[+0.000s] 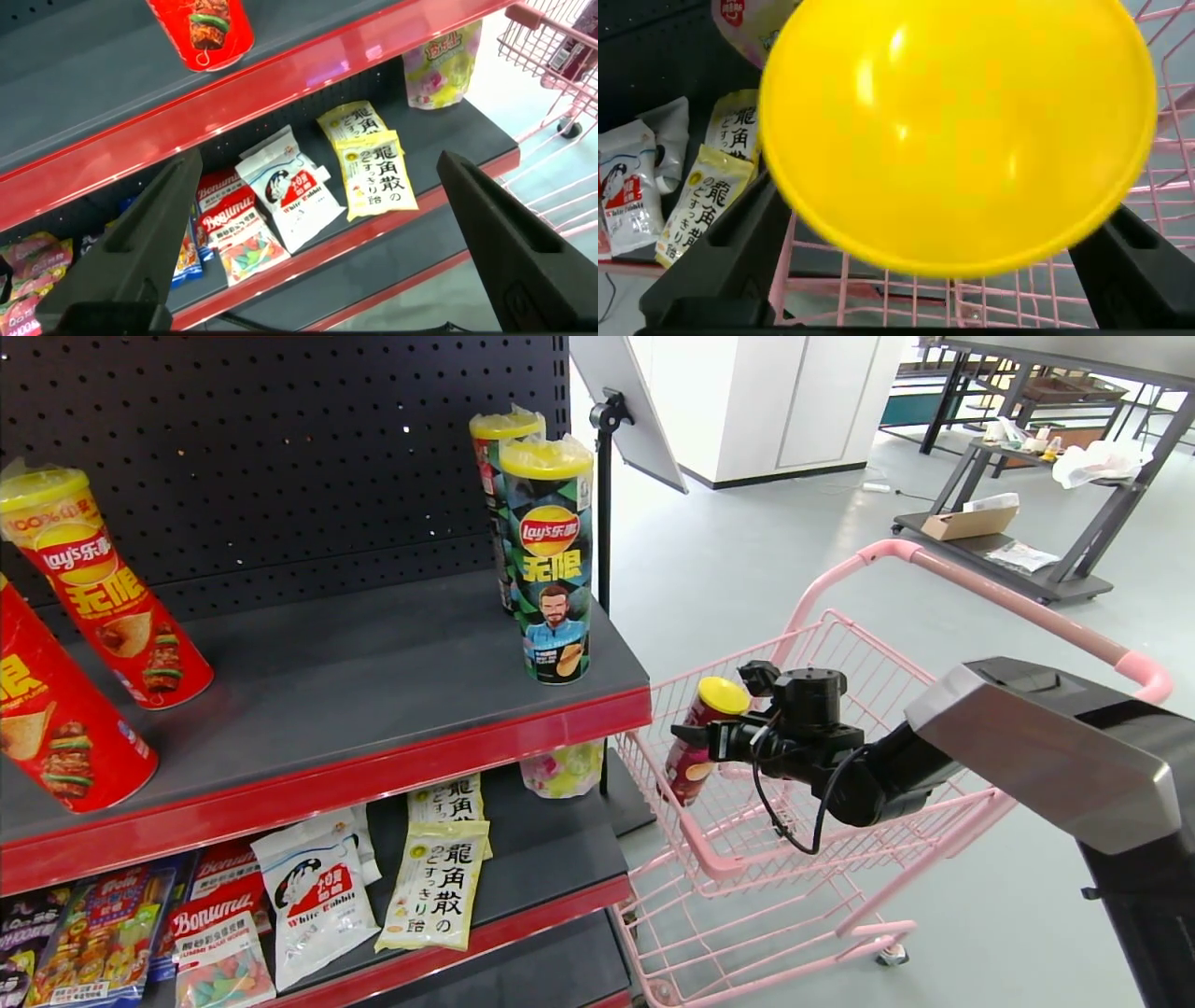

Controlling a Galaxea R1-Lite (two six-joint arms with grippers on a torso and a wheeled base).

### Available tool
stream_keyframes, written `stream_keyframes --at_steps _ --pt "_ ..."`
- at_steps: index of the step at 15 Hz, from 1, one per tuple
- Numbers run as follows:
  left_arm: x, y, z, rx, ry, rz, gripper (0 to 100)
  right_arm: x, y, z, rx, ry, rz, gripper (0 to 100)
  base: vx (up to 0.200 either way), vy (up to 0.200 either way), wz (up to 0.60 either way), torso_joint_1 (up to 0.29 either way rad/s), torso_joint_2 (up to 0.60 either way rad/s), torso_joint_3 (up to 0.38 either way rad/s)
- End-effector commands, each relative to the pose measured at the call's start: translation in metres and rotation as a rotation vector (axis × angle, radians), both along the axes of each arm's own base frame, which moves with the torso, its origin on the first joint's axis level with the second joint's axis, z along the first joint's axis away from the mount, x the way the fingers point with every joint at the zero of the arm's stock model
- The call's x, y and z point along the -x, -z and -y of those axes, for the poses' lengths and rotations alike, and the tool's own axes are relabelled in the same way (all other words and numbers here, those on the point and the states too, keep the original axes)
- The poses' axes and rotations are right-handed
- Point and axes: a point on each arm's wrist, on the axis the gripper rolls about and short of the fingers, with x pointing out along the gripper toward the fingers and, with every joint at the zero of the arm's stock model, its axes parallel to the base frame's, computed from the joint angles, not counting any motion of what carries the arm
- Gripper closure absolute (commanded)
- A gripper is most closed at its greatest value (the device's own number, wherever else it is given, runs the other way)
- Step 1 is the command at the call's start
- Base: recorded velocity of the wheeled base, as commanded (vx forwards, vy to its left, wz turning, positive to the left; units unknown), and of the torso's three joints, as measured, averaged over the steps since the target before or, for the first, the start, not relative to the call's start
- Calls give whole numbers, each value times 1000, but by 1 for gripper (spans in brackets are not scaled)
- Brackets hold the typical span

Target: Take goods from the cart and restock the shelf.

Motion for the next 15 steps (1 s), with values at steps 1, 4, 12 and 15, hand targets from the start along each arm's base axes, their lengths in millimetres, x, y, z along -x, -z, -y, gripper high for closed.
stream_keyframes --at_steps 1,4,12,15 --pt "-1 0 0 -3 0 -7 0 -10 12 -3 1 1 4 0 0 0 0 0 0 0" --pt "-1 -2 0 -2 0 -2 0 -12 12 -5 -10 2 7 100 0 0 0 0 0 0" --pt "1 -6 0 4 6 17 0 62 -85 17 3 -4 81 100 0 0 0 0 0 0" --pt "0 -7 0 4 11 15 0 116 -139 50 48 25 171 100 0 0 0 0 0 0"
